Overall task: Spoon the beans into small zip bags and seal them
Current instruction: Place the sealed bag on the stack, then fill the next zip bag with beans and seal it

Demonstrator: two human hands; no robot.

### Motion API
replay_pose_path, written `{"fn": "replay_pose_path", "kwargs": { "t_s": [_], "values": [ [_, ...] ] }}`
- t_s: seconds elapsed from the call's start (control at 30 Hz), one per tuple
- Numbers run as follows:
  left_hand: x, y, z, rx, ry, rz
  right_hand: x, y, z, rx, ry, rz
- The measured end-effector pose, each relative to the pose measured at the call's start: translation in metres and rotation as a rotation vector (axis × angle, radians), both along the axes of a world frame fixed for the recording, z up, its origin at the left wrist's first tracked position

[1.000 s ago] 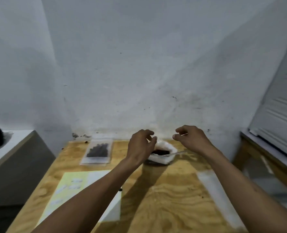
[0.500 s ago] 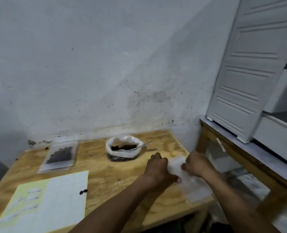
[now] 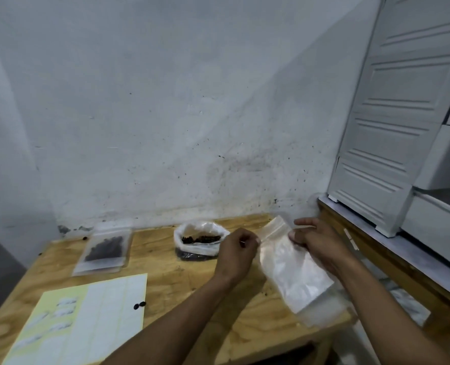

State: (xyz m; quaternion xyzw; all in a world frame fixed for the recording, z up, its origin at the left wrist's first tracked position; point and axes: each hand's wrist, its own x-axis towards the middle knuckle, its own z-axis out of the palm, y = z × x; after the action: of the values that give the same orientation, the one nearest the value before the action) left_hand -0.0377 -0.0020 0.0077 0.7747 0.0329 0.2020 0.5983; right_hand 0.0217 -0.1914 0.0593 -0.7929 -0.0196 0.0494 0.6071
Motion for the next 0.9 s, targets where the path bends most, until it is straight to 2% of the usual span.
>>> {"fn": "replay_pose_path", "kwargs": {
  "t_s": [0.07, 0.13, 0.2, 0.37, 0.5, 0.67, 0.8, 0.9],
  "values": [
    [-0.002, 0.014, 0.02, -0.05, -0.057, 0.038, -0.002, 0.017, 0.013, -0.048, -0.139, -0.03],
    [-0.005, 0.029, 0.041, -0.027, -0.117, 0.1, -0.006, 0.037, 0.028, -0.148, -0.352, -0.097],
    [-0.01, 0.044, 0.061, -0.012, -0.198, 0.159, -0.014, 0.059, 0.048, -0.187, -0.477, -0.085],
    [-0.022, 0.071, 0.095, 0.154, -0.346, 0.244, -0.031, 0.114, 0.1, -0.108, -0.269, 0.094],
    [-0.027, 0.094, 0.098, 0.364, -0.401, 0.285, -0.024, 0.144, 0.111, -0.013, -0.232, 0.181],
    [-0.035, 0.11, 0.106, 0.156, -0.192, 0.204, -0.013, 0.164, 0.1, 0.064, -0.245, 0.304],
    [-0.032, 0.124, 0.112, -0.093, -0.072, 0.124, -0.008, 0.176, 0.087, 0.051, -0.278, 0.43],
    [-0.033, 0.13, 0.112, -0.105, -0.033, 0.082, 0.0, 0.18, 0.077, -0.005, -0.323, 0.476]
  ]
}}
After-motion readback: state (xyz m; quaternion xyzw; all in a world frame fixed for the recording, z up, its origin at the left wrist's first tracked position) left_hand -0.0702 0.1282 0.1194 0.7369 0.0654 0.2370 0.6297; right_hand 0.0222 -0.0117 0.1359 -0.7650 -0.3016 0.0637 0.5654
